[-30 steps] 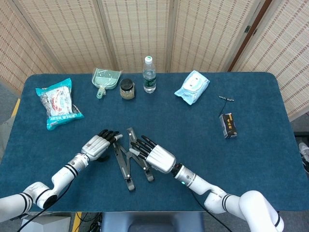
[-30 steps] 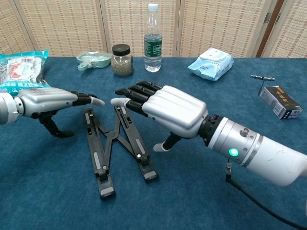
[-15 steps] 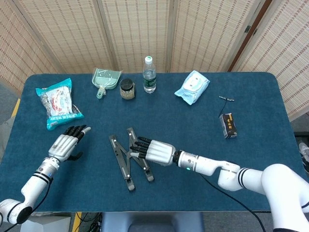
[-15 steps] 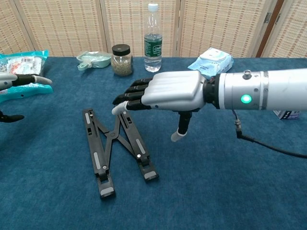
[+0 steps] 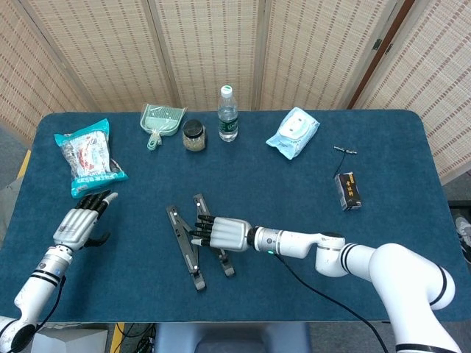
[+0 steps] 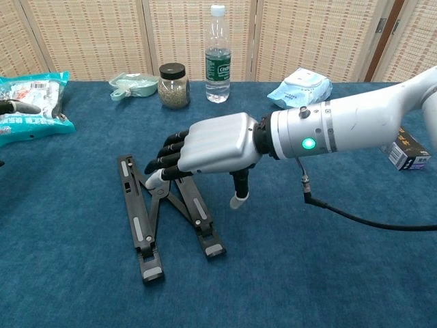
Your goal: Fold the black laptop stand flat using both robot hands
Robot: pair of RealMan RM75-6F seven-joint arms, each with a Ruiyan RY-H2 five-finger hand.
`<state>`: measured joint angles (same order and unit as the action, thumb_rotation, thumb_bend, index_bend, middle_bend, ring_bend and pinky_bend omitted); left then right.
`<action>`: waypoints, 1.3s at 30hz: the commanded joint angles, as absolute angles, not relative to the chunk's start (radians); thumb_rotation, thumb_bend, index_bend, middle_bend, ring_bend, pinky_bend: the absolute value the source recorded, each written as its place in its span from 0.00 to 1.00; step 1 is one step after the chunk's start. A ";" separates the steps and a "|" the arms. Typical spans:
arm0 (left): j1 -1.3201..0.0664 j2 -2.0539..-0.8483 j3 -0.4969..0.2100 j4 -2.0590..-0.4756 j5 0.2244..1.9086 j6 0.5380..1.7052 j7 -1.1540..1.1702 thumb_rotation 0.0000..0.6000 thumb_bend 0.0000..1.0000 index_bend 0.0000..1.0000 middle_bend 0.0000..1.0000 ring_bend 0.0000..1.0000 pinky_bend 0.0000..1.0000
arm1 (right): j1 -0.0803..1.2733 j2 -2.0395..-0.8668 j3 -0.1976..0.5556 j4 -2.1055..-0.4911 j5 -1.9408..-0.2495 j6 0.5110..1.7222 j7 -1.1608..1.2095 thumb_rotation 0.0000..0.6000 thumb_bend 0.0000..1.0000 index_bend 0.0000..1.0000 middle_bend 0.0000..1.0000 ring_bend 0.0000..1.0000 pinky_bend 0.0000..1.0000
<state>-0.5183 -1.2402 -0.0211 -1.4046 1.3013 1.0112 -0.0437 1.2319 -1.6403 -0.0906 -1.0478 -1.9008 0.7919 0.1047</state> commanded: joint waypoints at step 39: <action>-0.456 -1.251 -0.030 -1.346 1.347 1.021 -0.128 1.00 0.33 0.00 0.00 0.00 0.00 | 1.350 -1.778 -0.131 -0.949 -1.887 0.771 0.161 1.00 0.00 0.00 0.00 0.00 0.00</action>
